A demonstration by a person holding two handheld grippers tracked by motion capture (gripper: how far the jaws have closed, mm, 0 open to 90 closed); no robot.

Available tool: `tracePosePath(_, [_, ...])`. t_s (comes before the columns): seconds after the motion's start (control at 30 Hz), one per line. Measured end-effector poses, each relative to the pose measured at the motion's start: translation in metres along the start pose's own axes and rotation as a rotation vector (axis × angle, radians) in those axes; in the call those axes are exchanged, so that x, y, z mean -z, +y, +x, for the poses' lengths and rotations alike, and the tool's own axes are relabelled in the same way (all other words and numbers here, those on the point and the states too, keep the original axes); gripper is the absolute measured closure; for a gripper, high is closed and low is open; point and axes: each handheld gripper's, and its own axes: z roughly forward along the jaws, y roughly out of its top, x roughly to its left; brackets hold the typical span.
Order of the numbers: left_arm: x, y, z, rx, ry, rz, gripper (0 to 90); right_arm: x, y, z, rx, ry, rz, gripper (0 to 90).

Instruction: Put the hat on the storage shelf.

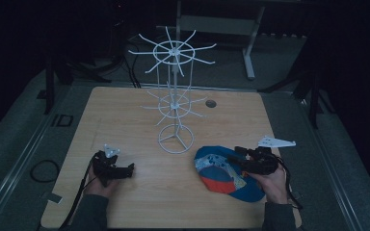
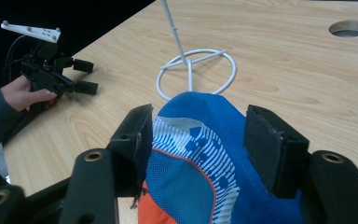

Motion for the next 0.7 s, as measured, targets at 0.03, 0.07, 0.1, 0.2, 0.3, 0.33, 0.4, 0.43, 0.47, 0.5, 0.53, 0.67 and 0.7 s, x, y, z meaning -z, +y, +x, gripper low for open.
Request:
tracePosePath(0.03, [0.0, 0.0, 0.0, 0.0, 0.0, 0.0, 0.2, 0.0, 0.0, -0.001, -0.005, 0.002, 0.0, 41.1])
tracePosePath(0.07, [0.0, 0.0, 0.0, 0.0, 0.0, 0.001, 0.2, 0.0, 0.0, -0.001, -0.014, 0.002, -0.001, 40.7])
tracePosePath(0.1, [0.0, 0.0, 0.0, -0.002, 0.0, 0.001, 0.2, 0.0, 0.0, -0.001, -0.017, 0.001, -0.002, 40.2])
tracePosePath(0.2, [0.0, 0.0, 0.0, -0.002, 0.0, 0.001, 0.2, 0.0, 0.0, -0.001, -0.019, -0.001, -0.007, 39.3])
tracePosePath(0.3, [0.0, 0.0, 0.0, 0.0, -0.001, -0.001, 0.2, 0.004, 0.004, 0.002, -0.02, -0.107, -0.036, 37.3])
tracePosePath(0.33, [0.0, 0.0, 0.0, 0.0, -0.001, -0.001, 0.2, 0.004, 0.004, 0.002, -0.02, -0.107, -0.036, 37.3])
tracePosePath(0.4, [0.0, 0.0, 0.0, 0.0, -0.001, -0.001, 0.2, 0.004, 0.006, 0.004, 0.002, -0.141, -0.025, 38.3])
tracePosePath(0.43, [0.0, 0.0, 0.0, 0.0, -0.001, -0.001, 0.2, 0.005, 0.008, 0.005, 0.014, -0.172, -0.014, 40.1])
tracePosePath(0.47, [0.0, 0.0, 0.0, 0.0, -0.001, -0.001, 0.2, 0.005, 0.008, 0.006, 0.019, -0.18, -0.007, 40.2])
tracePosePath(0.5, [0.0, 0.0, 0.0, 0.0, -0.001, -0.001, 0.2, 0.005, 0.008, 0.006, 0.019, -0.18, -0.007, 40.2])
tracePosePath(0.53, [0.0, 0.0, 0.0, 0.0, -0.001, -0.001, 0.2, 0.005, 0.009, 0.006, 0.028, -0.183, 0.001, 40.1])
tracePosePath(0.67, [0.0, 0.0, 0.0, 0.0, -0.001, -0.001, 0.2, 0.001, 0.011, 0.009, 0.078, -0.213, 0.059, 40.2])
tracePosePath(0.7, [0.0, 0.0, 0.0, 0.0, -0.001, -0.001, 0.2, -0.002, 0.012, 0.01, 0.097, -0.224, 0.08, 40.4])
